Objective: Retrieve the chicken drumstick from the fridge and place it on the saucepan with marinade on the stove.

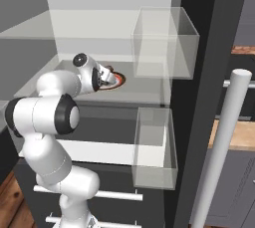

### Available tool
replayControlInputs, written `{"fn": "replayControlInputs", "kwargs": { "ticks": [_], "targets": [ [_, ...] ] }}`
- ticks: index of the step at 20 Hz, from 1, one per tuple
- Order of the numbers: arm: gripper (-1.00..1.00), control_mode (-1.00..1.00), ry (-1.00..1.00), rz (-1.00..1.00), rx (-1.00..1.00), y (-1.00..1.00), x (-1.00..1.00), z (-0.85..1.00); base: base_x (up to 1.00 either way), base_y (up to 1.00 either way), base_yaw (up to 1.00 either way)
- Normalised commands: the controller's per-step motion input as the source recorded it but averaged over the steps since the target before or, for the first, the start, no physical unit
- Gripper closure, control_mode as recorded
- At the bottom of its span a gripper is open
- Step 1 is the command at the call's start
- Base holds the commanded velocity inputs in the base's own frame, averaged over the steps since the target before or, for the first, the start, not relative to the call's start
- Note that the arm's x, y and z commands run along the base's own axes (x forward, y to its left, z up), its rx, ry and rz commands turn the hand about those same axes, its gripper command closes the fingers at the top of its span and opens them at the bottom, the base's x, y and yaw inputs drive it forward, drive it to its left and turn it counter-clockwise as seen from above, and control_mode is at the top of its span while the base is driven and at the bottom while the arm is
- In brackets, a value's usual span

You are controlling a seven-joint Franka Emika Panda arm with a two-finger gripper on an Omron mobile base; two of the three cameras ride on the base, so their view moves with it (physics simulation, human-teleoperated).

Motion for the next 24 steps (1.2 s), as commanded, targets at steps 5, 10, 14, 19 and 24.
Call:
{"fn": "replayControlInputs", "kwargs": {
  "ticks": [5, 10, 14, 19, 24],
  "targets": [
    [1.0, -1.0, 0.0, 0.0, 0.0, 0.0, 0.02, 0.0, 0.0, 0.0, 0.0],
    [1.0, -1.0, -0.05, 0.0, 0.0, 0.0, -0.13, 0.05, 0.0, 0.0, 0.0],
    [1.0, -1.0, -0.19, 0.0, 0.0, 0.0, -0.57, 0.29, 0.0, 0.0, 0.0],
    [1.0, -1.0, -0.17, 0.0, 0.0, 0.0, -0.89, 0.21, 0.0, 0.0, 0.0],
    [1.0, -1.0, -0.08, -0.01, 0.0, 0.0, -1.0, 0.61, 0.0, 0.0, 0.0]
  ]
}}
